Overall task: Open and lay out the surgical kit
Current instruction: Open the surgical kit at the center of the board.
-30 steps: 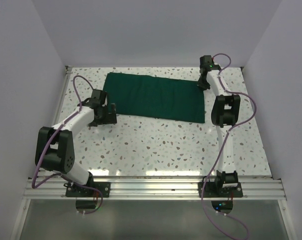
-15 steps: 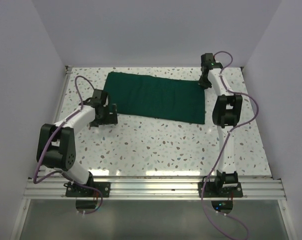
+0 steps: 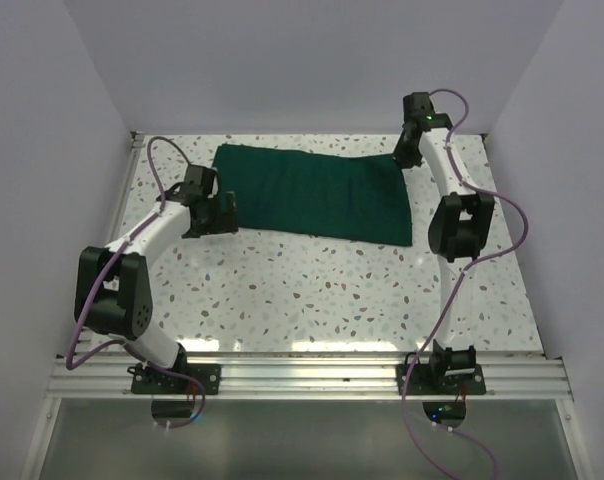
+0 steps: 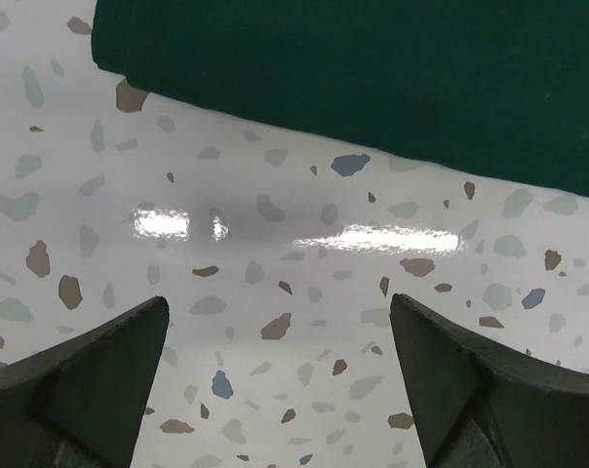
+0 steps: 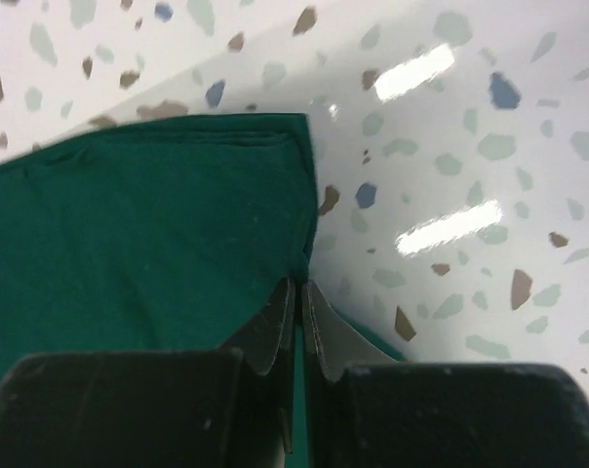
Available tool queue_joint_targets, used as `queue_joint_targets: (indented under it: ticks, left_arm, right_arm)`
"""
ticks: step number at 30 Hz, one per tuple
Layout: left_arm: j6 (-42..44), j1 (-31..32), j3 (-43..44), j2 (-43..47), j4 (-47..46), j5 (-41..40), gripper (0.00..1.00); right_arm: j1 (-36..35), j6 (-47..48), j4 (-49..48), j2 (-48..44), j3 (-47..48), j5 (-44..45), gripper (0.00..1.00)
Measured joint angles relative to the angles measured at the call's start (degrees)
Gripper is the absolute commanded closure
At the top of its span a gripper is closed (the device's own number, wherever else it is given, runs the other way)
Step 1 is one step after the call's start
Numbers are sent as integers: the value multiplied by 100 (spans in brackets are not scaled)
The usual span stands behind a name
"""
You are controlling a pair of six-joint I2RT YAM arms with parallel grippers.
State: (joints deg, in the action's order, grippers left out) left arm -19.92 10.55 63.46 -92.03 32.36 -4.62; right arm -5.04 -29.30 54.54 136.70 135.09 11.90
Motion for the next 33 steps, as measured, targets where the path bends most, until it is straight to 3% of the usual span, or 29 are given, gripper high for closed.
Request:
queue_joint_targets:
  ticks: [5, 13, 20, 21, 24, 27, 33]
  left_arm:
    - [0, -2, 350, -26, 33, 48, 0]
    - [2, 0, 876, -160, 109, 190, 0]
    - [-7, 0, 994, -201, 160, 350, 0]
    - [-7, 0, 994, -201, 162, 380, 0]
    - [-50, 2, 994, -201, 160, 468, 0]
    - [-79, 9, 977, -201, 146, 529, 0]
    - [-160, 72, 586, -59, 125, 546, 0]
  right_arm:
    - [-516, 133, 107, -179, -612, -273, 100]
    - [-1996, 232, 37, -1165, -2494, -761, 100]
    - [-2028, 240, -192, -2433, -4000, -927, 100]
    - [-1996, 267, -240, -2562, -4131, -1012, 96]
    - [-2017, 393, -293, -2806, -4354, -1215, 44]
    - [-2179, 614, -225, -2868, -4411, -1285, 25]
    - [-2323, 841, -44, -2846, -4332, -1266, 25]
